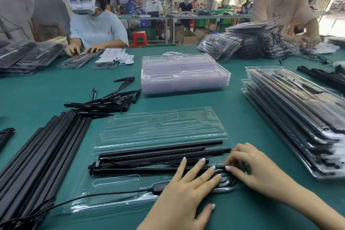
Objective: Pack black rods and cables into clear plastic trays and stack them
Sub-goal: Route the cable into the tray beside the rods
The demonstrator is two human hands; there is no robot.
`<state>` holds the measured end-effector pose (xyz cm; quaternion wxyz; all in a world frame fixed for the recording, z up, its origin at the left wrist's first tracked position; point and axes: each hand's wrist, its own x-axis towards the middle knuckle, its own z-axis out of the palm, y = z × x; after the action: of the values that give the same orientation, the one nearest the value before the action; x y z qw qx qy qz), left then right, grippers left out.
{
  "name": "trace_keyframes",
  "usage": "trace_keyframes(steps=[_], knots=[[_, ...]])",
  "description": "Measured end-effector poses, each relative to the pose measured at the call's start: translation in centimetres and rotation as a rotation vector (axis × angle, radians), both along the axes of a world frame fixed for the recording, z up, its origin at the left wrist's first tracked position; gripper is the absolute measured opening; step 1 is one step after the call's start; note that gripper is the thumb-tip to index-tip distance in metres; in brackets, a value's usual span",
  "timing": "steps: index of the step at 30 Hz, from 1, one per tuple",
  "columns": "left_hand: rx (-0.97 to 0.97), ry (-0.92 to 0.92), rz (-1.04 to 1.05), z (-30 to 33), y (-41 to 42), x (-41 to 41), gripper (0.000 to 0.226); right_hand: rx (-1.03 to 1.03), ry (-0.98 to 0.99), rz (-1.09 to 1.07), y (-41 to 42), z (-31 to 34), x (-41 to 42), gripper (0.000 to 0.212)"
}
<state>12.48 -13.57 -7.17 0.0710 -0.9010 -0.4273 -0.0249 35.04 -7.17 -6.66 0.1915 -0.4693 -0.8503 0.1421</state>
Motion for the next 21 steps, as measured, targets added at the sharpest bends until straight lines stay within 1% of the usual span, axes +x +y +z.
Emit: trace_keyframes(steps=[3,7,9,11,13,15,16,18,19,20,21], knots=[[0.018,0.003,0.009,0.0,-0.1,0.0,0.056,-0.046,-0.033,0.003,0.2,0.3,0.2,0.021],[0.012,-0.005,0.036,0.0,-0.1,0.0,0.056,-0.108,-0.129,0.037,-0.1,1.0,0.6,0.019],[0.023,-0.006,0.028,-0.1,-0.1,-0.1,0.056,-0.112,-0.137,0.015,-0.3,1.2,0.2,0.021],[0.021,-0.014,0.015,-0.2,-0.2,-0.1,0.055,-0.076,-0.172,-0.027,-0.5,1.1,-0.5,0.02],[0.037,-0.024,0.001,-0.3,-0.2,0.0,0.056,-0.031,-0.211,-0.116,-0.8,1.2,-1.3,0.014],[0.048,-0.032,-0.007,-0.5,-0.2,-0.1,0.056,0.053,-0.353,-0.172,-1.4,1.5,-2.4,0.01],[0.055,-0.035,-0.011,-0.5,-0.2,-0.1,0.056,0.122,-0.392,-0.177,-1.6,1.4,-2.7,0.016],[0.067,-0.038,-0.014,-0.6,-0.2,-0.1,0.056,0.215,-0.312,-0.158,-2.1,1.4,-2.8,0.03],[0.074,-0.042,-0.015,-0.7,-0.2,-0.1,0.057,0.222,-0.321,-0.145,-2.2,1.6,-2.7,0.03],[0.08,-0.048,-0.014,-0.8,-0.2,-0.1,0.057,0.173,-0.34,-0.136,-2.1,1.7,-2.6,0.024],[0.089,-0.053,-0.012,-0.8,-0.2,-0.1,0.057,0.14,-0.318,-0.113,-1.9,1.4,-2.1,0.016]])
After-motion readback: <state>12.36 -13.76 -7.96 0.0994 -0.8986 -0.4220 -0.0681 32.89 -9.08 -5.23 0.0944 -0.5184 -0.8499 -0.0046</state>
